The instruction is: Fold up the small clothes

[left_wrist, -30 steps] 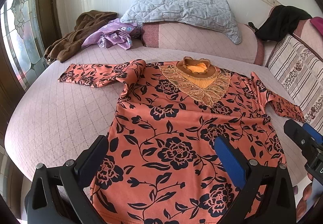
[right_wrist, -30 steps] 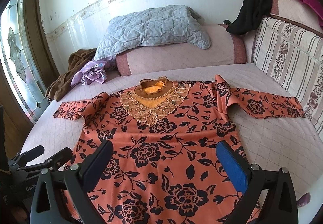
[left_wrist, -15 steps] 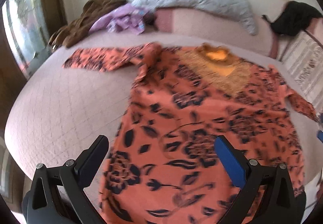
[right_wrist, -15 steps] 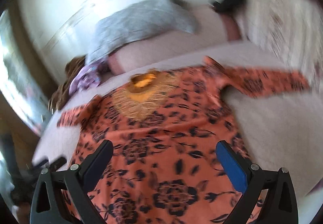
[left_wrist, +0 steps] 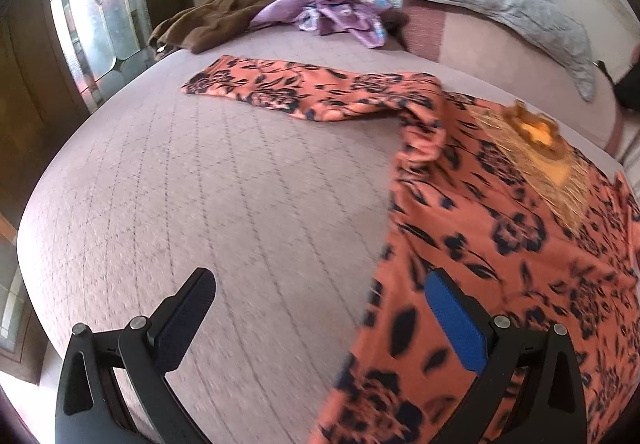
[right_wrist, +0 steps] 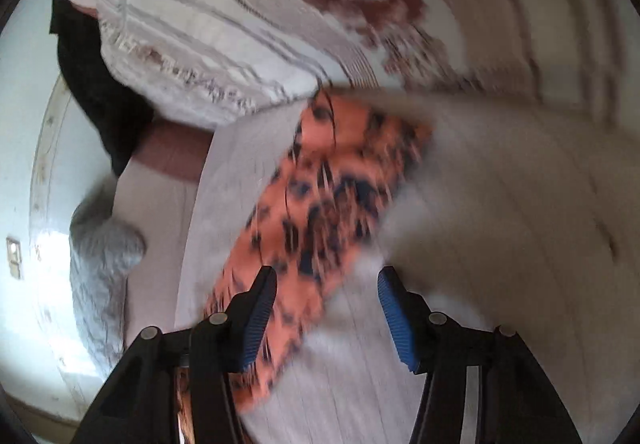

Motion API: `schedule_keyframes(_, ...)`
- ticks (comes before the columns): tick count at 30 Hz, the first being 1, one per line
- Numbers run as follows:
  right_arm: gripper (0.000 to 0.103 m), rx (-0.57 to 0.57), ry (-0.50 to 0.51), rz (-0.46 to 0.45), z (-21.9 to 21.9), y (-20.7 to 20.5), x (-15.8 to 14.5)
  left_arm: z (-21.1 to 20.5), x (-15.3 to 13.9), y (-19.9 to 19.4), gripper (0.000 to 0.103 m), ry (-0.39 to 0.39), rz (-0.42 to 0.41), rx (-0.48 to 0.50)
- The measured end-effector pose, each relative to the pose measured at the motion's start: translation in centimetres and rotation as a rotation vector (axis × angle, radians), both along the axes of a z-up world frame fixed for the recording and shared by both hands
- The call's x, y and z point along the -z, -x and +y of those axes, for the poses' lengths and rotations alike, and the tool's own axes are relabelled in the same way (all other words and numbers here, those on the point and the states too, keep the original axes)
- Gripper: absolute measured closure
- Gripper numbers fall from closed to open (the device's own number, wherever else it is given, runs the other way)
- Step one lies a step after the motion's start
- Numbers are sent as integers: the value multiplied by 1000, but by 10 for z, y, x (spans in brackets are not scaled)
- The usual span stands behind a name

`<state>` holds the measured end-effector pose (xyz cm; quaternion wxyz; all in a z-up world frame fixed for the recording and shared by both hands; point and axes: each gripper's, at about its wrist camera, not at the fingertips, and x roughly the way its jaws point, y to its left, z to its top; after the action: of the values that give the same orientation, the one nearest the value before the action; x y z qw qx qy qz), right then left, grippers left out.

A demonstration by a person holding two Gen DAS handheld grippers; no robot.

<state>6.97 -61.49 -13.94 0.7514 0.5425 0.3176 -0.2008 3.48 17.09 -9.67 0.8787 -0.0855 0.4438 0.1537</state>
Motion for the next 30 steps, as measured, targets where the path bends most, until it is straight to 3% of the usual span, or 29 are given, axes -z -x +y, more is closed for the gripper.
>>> schedule_keyframes(4,51,18,66,81,-23,-34,0,19,8,-10,0,12,3,-41)
schedule_keyframes(6,83,29,124,150,-23,-42,2,27,12,-11,0,14,0,-51)
schedule_keyframes(7,91,27,159,197,-25,-47,1,31,13,-11,0,12,0,-55)
schedule_keyframes(9,95,-5,261,265,-21,-60,-14,37,14,-9,0,6,-8,-58)
schedule_keyframes(11,95,-54,394,253,-4,-73,-44,47,16,-7,0,15,-23,-77)
schedule_keyframes(13,95,-139,530,152,36,-91,-99,57,18,-5,0,68,-36,-103)
schedule_keyframes(16,95,-264,643,-60,115,-103,-183,65,15,0,0,127,-75,-133)
schedule_keyframes(19,95,-415,669,-272,210,-108,-245,69,11,6,0,153,-103,-140)
schedule_keyframes(22,95,-581,643,-441,310,-115,-274,74,8,11,0,163,-120,-152)
schedule_keyframes(25,86,-685,500,-491,385,-121,-253,79,6,14,0,166,-132,-172)
schedule_keyframes(26,69,-710,457,-472,405,-121,-237,81,6,15,0,174,-132,-178)
schedule_keyframes(27,32,-743,409,-421,430,-127,-206,83,7,15,0,182,-130,-183)
schedule_keyframes(28,15,-766,385,-390,446,-128,-184,84,8,14,0,186,-127,-185)
schedule_keyframes(29,6,-807,368,-358,464,-132,-151,84,9,14,0,186,-122,-183)
schedule_keyframes(30,7,-838,372,-316,473,-142,-129,84,9,14,0,183,-119,-182)
